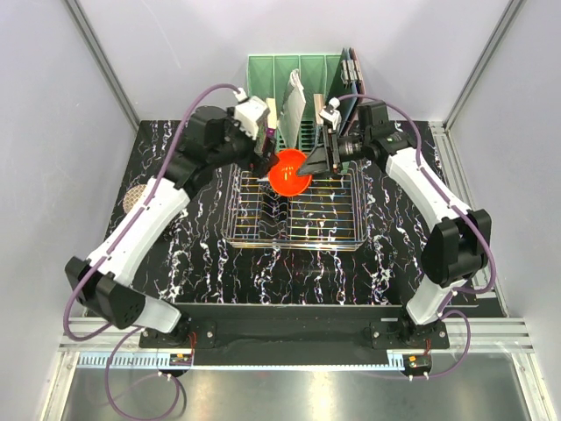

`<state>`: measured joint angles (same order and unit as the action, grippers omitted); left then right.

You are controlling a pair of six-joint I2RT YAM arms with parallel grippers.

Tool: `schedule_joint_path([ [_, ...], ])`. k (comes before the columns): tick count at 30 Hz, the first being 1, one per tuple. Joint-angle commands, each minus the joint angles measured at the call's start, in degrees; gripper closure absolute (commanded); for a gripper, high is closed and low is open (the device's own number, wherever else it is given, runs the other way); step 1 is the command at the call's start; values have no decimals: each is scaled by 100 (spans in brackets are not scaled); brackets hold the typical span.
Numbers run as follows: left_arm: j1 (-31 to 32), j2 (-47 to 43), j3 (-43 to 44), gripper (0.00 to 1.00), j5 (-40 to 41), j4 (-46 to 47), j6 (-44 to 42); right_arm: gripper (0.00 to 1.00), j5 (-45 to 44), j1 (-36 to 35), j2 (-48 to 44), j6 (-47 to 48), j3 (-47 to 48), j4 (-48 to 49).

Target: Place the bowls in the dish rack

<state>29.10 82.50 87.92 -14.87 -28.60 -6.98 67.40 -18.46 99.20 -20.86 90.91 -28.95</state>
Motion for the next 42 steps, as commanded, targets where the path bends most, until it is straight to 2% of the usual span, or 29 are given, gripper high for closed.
schedule_joint_path([
  [1, -343, -524, 156, 2, 828, 276, 83, 100, -1059, 35, -129, 907, 663, -866],
  [3, -624, -691, 103, 1, 1204, 250, 118, 100, -1543, -17, -103, 1153, 839, -1312],
  [5, -983, -822, 33, 1, 1442, 128, 92, 100, -2430, -175, -67, 1610, 1182, -1656],
  [8, -1562, -1060, -274, 1, 1357, -14, 22, 100, -3607, -535, 12, 2277, 1639, -2306],
  [9, -1696, -1147, -554, 1, 1382, -14, -22, 100, -4307, -658, 73, 2636, 1875, -2430],
  [11, -2081, -1367, -836, 1, 1347, -49, -92, 100, -4935, -1071, 178, 3042, 2087, -2693],
  [12, -2215, -1455, -1134, 1, 1312, -58, -136, 100, -5590, -1220, 257, 3384, 2210, -2712],
  [15, -2681, -1763, -1688, 1, 1145, -58, -224, 100, -6577, -1607, 433, 3964, 2395, -2748],
  [21, -3393, -2299, -2481, 1, 925, -75, -409, 100, -7923, -2135, 697, 4957, 2441, -2687],
  [26, -4043, -2493, -2920, 1, 758, -76, -488, 100, -8523, -2636, 592, 5662, 1904, -2326],
  [34, -5194, -2265, -3044, 1, 478, -155, -330, 100, -9122, -3497, 627, 6182, 1104, -1746],
  [42, -5959, -2106, -3175, 1, -155, -137, -365, 100, -9323, -3735, 978, 6384, 928, -1333],
])
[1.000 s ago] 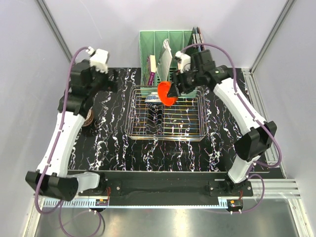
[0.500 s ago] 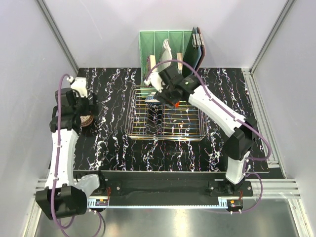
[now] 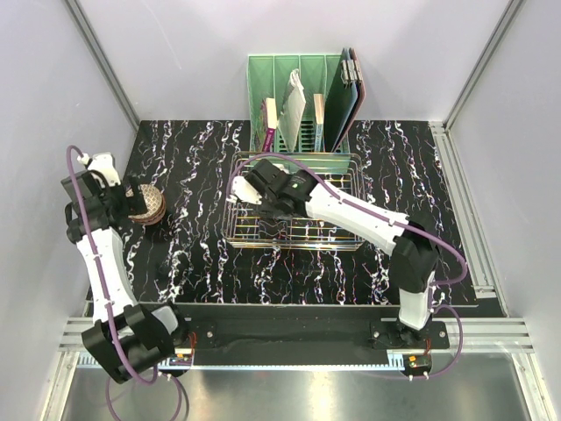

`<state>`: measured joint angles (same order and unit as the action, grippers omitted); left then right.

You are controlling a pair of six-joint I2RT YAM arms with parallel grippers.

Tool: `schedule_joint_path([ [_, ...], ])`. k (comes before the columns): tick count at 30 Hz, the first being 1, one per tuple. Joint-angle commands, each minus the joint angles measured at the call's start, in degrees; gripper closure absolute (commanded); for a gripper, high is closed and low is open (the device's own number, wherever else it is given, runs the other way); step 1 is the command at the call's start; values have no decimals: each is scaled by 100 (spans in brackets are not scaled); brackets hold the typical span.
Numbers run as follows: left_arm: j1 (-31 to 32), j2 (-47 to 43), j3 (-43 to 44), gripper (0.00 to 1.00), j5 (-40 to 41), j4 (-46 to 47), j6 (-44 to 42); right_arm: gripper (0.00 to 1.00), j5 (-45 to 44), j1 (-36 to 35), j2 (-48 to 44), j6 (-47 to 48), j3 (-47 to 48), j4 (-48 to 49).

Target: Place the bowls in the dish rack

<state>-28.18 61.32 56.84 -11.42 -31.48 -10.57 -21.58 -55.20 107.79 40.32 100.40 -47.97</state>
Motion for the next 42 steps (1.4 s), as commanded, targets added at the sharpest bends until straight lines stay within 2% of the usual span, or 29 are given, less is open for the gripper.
schedule_joint_path([
  [1, -266, -6, -120, 1, -510, 160, -15, 100, -426, -61, 181, 319, -20, 621],
  [18, -600, -103, -384, 1, -765, 362, -156, 98, -338, -237, 954, 512, 235, 868],
  [20, -635, -76, -393, 1, -783, 371, -165, 87, -364, -254, 972, 547, 199, 859],
  [21, -636, -68, -402, 1, -791, 380, -165, 74, -364, -272, 946, 565, 182, 859],
  [23, -653, -33, -419, 1, -809, 406, -182, 55, -382, -281, 911, 565, 129, 868],
  [24, -653, -15, -445, 1, -827, 424, -182, 34, -390, -290, 867, 556, 112, 868],
  [26, -671, 47, -472, 1, -835, 459, -174, 23, -390, -281, 797, 539, 103, 859],
  [27, -671, 116, -481, 1, -836, 476, -182, 14, -399, -290, 770, 513, 120, 859],
  [28, -671, 143, -481, 1, -836, 494, -174, 9, -391, -281, 744, 495, 129, 859],
  [31, -680, 275, -516, 1, -888, 564, -147, 0, -382, -290, 603, 460, 173, 850],
  [37, -680, 530, -437, 1, -1142, 723, -121, 0, -13, -290, 348, 205, 515, 404],
  [42, -671, 969, -209, 1, -1319, 837, -16, 0, 733, -281, 24, -199, 858, -89],
])
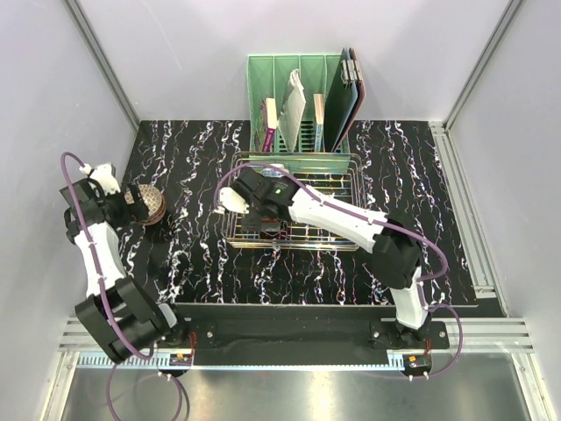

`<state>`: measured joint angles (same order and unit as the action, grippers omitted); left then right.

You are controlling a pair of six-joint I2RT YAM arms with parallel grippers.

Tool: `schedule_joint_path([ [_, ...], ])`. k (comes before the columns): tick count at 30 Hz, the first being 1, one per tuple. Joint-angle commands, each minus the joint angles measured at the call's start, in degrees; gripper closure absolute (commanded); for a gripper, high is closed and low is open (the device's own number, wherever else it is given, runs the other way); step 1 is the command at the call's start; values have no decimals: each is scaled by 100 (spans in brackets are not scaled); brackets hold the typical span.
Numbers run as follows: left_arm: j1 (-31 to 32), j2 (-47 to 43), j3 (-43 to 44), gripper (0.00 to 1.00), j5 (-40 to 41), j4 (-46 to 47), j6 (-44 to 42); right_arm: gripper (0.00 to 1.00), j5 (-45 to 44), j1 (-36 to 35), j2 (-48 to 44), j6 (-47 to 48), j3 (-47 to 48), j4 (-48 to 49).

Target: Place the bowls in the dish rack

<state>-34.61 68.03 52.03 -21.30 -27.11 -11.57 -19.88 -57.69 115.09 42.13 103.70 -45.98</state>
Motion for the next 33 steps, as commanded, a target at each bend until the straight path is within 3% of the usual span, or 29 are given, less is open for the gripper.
schedule_joint_path([
  [1, -28, 377, 360, 1, -374, 400, 94, 0, 677, -32, -829, -433, 555, -402],
  [8, -11, 1088, 606, 3, -323, 663, 208, 0, 1617, 161, -1252, -855, 879, -702],
  [15, 103, 1520, 721, 12, 116, 1023, 59, 0, 2243, 495, -1305, -1198, 1267, -860],
  [33, 728, 1933, 747, 55, 926, 1490, -135, 0, 2454, 636, -1234, -1348, 1372, -887],
])
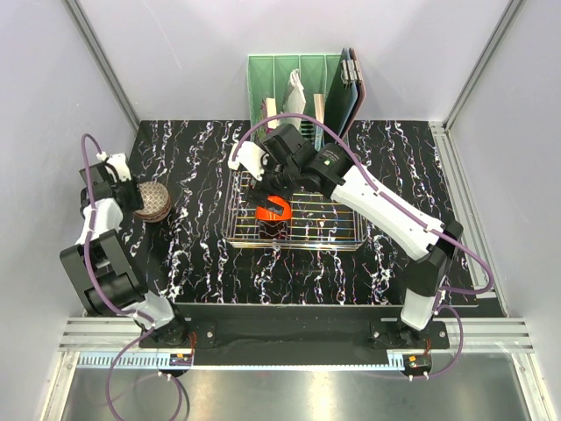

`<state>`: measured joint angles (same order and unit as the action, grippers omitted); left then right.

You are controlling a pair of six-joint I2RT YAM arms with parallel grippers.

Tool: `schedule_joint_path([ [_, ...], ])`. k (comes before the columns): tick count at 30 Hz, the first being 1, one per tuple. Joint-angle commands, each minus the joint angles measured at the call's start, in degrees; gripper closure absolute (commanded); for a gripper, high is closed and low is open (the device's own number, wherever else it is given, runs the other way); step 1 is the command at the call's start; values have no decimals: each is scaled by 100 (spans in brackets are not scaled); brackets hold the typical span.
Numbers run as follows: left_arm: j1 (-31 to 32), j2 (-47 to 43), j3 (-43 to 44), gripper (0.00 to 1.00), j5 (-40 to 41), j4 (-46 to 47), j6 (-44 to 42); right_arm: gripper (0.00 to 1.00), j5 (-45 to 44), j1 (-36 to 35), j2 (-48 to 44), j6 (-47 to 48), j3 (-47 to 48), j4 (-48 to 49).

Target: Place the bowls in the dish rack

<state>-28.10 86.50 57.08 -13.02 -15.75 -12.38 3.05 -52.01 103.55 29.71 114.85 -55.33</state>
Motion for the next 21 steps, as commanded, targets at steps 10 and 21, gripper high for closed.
schedule_joint_path([
  [10, 156, 289, 242, 48, 467, 450, -133, 0, 205, 77, -36, -150, 266, 22],
  [21, 164, 271, 242, 64, 353, 511, 16, 0, 196, 77, -10, -159, 257, 14],
])
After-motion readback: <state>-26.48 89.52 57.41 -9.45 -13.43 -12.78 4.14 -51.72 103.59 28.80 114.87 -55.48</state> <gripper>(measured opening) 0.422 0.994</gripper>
